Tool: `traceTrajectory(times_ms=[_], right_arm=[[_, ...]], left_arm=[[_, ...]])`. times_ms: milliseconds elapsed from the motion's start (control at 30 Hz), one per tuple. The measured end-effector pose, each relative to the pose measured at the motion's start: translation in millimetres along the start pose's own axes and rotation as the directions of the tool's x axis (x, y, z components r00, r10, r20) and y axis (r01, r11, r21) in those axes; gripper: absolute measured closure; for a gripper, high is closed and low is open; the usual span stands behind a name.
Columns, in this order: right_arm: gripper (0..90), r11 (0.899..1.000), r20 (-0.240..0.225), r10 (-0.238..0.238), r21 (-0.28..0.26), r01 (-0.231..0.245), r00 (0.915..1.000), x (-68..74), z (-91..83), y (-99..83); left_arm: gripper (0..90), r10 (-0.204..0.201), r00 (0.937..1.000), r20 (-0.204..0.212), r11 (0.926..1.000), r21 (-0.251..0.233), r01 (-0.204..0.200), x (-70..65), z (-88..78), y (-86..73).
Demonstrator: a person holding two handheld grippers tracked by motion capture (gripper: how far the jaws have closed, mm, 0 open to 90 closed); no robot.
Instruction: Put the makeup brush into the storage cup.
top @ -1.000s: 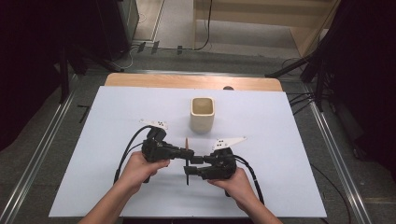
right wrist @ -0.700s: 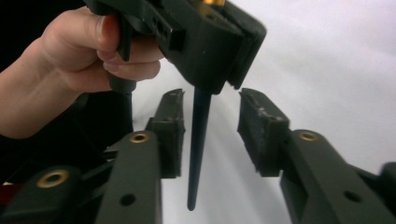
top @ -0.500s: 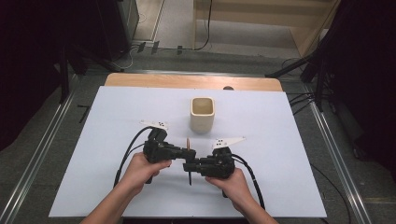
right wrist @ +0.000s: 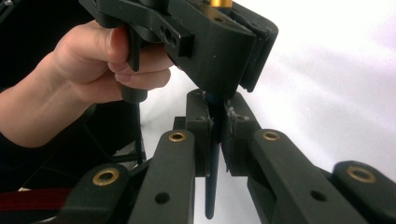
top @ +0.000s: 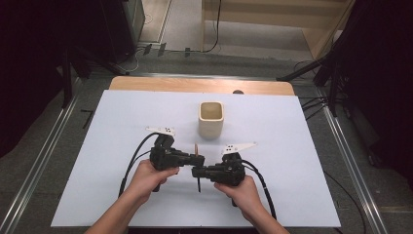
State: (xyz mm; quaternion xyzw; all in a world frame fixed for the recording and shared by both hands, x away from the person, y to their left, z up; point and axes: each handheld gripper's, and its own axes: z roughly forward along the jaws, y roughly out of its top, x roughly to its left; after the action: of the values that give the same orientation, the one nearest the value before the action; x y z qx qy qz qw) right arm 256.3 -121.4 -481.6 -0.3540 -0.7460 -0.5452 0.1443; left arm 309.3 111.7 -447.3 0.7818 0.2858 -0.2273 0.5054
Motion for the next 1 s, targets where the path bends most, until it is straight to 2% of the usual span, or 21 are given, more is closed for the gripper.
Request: traceTrajectory(times_ms=[200, 400, 467, 567, 1000], right_arm=[[83.4, 1.000, -0.003, 0.006, 0.004, -0.006, 1.0000, -0.2, -0.1, 0.4], [83.4, 1.000, 0.006, 0.015, 0.000, -0.015, 0.9999, -1.0, -1.5, 1.1], [83.4, 1.000, 0.009, 0.017, -0.001, -0.017, 0.9998, -1.7, -2.3, 1.5], [83.4, 1.000, 0.014, 0.018, 0.003, -0.018, 0.9997, -2.1, -2.4, 1.5], [83.4, 1.000, 0.030, 0.016, 0.014, -0.017, 0.9994, -5.3, -4.9, 1.7]], left_arm=[[83.1, 0.001, 1.0000, -0.006, 1.0000, -0.002, -0.001, -0.1, -0.3, 0.0], [76.7, 0.006, 0.9997, -0.023, 0.9999, -0.015, -0.006, -1.1, -2.1, 0.4], [67.7, 0.010, 0.9994, -0.032, 0.9998, -0.020, -0.010, -1.6, -2.8, 0.8], [61.1, 0.025, 0.9981, -0.057, 0.9993, -0.028, -0.026, -1.7, -4.2, 0.8], [49.3, 0.027, 0.9959, -0.087, 0.9986, -0.043, -0.030, -2.5, -19.5, 1.1]])
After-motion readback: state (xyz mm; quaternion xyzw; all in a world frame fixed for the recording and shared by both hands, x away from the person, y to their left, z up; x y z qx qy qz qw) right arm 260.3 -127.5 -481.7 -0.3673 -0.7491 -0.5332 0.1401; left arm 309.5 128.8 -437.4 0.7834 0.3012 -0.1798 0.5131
